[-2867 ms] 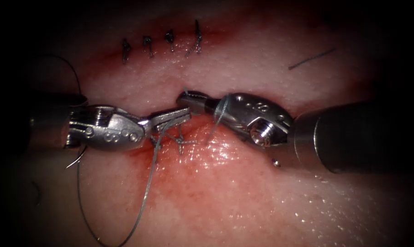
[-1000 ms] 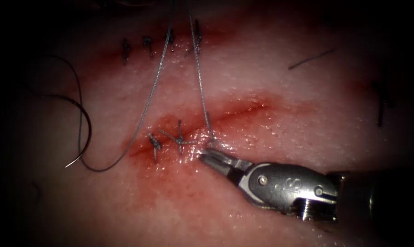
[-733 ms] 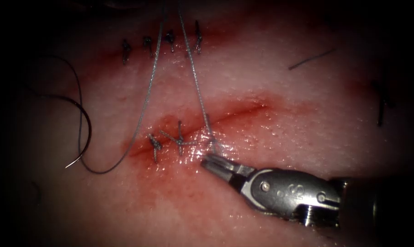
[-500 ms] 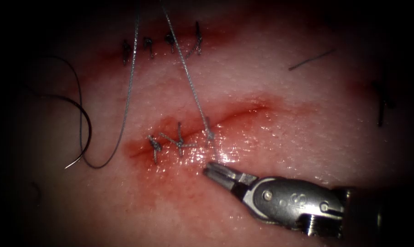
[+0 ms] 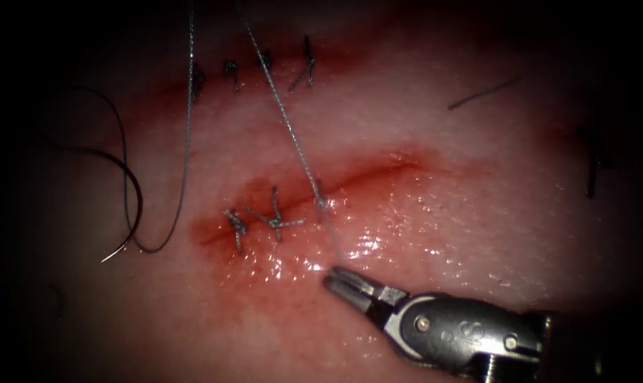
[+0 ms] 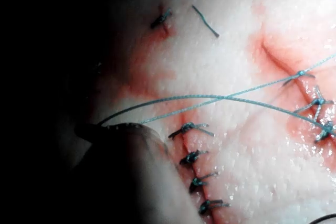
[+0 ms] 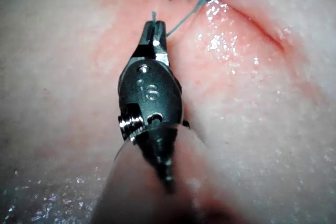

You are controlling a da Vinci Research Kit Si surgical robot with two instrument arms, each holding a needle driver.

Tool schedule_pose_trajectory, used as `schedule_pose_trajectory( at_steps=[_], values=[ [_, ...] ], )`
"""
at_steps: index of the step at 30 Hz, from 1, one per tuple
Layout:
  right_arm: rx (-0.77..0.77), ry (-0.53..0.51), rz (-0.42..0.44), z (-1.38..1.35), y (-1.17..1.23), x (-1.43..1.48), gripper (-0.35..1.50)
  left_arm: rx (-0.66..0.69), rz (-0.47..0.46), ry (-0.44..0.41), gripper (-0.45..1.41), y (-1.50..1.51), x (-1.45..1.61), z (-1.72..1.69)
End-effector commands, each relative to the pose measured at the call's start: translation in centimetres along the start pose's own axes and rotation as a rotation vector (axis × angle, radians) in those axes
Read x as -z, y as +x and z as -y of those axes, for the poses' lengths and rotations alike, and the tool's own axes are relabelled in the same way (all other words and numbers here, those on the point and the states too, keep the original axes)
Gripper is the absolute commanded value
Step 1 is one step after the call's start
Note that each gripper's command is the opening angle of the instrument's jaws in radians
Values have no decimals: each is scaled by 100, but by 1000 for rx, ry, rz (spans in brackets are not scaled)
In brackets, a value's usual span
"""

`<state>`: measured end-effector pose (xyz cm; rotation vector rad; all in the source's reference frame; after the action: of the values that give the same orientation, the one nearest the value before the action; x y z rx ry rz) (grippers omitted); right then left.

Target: Wound Closure

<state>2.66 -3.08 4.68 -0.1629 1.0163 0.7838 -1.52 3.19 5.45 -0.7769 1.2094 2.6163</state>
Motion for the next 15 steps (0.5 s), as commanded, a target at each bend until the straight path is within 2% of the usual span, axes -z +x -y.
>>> schedule_pose_trajectory(
  at_steps=[1,7,15],
  values=[
    [5,6,13,13,-13,0,-35,0,2,0,-45,2,-9,-4],
    [21,14,53,22,-37,12,-35,-14,5,7,-45,0,-22,3],
    [17,12,75,31,-48,14,-35,-37,9,12,-45,0,-24,4]
  ],
)
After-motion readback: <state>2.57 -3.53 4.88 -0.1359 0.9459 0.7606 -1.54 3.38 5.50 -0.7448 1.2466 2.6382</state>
